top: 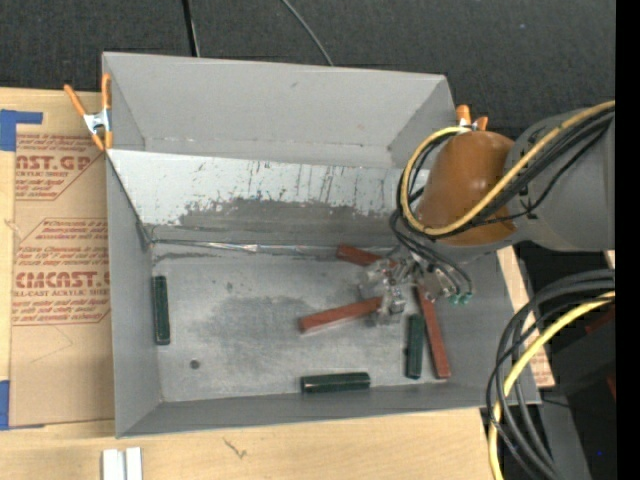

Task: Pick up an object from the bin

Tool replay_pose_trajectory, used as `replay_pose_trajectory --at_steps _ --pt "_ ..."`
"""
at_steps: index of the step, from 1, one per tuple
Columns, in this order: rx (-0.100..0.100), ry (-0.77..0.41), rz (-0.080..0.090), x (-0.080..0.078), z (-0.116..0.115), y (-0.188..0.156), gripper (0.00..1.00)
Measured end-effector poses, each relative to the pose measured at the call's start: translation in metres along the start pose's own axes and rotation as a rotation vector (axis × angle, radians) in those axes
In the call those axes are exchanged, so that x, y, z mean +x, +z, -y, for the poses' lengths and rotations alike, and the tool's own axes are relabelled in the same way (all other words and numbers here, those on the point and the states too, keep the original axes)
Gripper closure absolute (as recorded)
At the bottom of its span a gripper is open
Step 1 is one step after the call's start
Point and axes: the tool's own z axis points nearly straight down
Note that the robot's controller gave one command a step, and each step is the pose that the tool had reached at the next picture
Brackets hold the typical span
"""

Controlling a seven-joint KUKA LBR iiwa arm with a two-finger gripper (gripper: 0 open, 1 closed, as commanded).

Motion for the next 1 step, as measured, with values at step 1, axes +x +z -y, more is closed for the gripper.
replay_pose_trajectory --at_steps 1 --pt "0.002 0.022 0.001 0.0193 0.0162 -0.1333 1.0"
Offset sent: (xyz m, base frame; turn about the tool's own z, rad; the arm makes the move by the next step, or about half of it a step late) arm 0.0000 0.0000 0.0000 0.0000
